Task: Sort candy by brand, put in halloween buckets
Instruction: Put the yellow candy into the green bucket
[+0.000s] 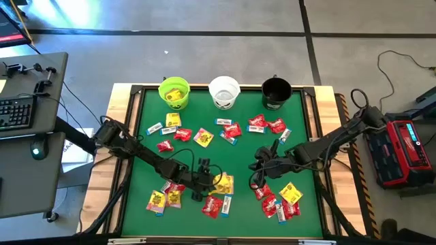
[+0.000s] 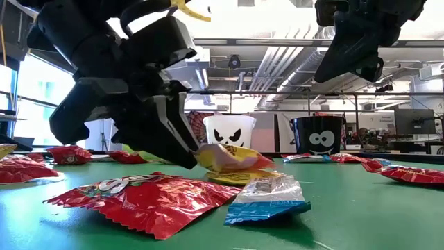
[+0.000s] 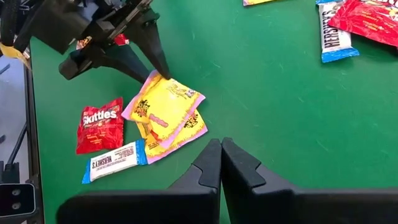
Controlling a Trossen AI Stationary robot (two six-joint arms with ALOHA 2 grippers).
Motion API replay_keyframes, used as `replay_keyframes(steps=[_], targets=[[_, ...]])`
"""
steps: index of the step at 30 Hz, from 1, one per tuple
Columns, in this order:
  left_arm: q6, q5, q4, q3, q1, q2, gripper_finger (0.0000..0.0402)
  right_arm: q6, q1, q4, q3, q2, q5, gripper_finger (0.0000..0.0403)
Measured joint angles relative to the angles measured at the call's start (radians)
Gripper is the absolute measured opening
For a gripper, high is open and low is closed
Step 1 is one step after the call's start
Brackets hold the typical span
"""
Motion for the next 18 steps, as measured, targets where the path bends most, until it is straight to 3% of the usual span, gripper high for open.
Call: replay_keyframes(steps=[3, 5, 11, 18], targets=[[0.036, 0.0, 0.0, 0.0, 0.0, 0.0, 0.0025, 0.0, 0.0, 0.0, 0.0, 0.0, 0.0, 0.0], [0.046, 0.0, -0.003, 0.001, 0.0, -0.001, 0.0007, 0.001, 0.0, 0.0, 0.0, 0.0, 0.0, 0.0], [0.03, -0.023, -0.047, 0.048, 0.0, -0.034, 0.0002, 0.0, 0.0, 0.0, 0.0, 0.0, 0.0, 0.0], [-0.079, -0.026, -0.266, 0.139, 0.046, -0.137, 0.0001, -0.035, -0.008, -0.003, 0.0, 0.0, 0.0, 0.0]])
